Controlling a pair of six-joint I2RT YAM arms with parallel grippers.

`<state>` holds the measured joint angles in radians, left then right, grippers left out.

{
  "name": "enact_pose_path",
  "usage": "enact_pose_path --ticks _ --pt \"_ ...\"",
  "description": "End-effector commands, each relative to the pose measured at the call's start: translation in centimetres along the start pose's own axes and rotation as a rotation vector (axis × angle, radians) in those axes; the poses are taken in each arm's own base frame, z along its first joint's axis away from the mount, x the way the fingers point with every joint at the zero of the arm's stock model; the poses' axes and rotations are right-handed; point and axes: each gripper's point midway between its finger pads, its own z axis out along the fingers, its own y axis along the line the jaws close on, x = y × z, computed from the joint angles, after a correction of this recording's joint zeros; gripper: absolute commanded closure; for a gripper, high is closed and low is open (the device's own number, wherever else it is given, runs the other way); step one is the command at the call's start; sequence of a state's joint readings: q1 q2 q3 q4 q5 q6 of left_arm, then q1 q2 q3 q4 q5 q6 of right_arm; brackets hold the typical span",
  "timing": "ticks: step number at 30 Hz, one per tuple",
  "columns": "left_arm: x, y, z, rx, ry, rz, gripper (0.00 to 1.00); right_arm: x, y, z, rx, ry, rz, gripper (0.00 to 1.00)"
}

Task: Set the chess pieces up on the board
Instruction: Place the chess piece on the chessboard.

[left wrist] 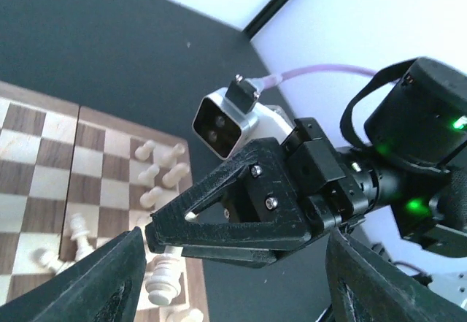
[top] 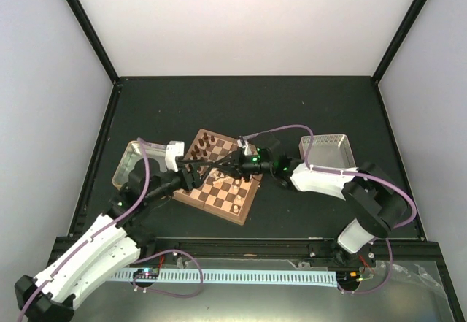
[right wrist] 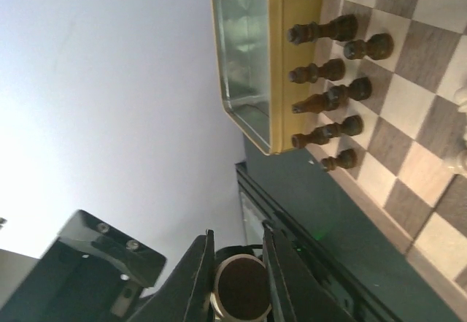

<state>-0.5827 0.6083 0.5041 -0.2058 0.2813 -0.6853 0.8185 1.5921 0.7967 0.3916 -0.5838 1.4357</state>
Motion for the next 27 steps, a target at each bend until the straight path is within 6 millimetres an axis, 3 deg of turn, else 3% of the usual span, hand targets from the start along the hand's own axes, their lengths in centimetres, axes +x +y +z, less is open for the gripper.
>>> enact_pose_path --ticks 1,5,13,22,27 --pt "-2.3 -0.7 -0.8 0.063 -0.159 -0.041 0.3 -0.3 4.6 -0.8 -0.143 -0.021 0.035 0.95" --pt "-1.8 -0.3 -0.7 0.057 -0.153 -0.052 0.32 -0.3 5.4 -1.0 -0.179 -0.017 0.066 0.95" --pt "-1.0 -0.6 0.3 0.1 -0.109 -0.04 0.62 0.1 6.1 -1.3 -0.235 0.01 0.121 0.95" --pt "-1.2 -0.8 0.3 0.1 -0.118 0.007 0.64 0.3 6.5 -1.5 -0.263 0.021 0.129 0.95" --pt "-2.2 -1.5 0.0 0.117 -0.154 0.038 0.81 0.6 6.7 -1.5 -0.278 0.039 0.135 0.95"
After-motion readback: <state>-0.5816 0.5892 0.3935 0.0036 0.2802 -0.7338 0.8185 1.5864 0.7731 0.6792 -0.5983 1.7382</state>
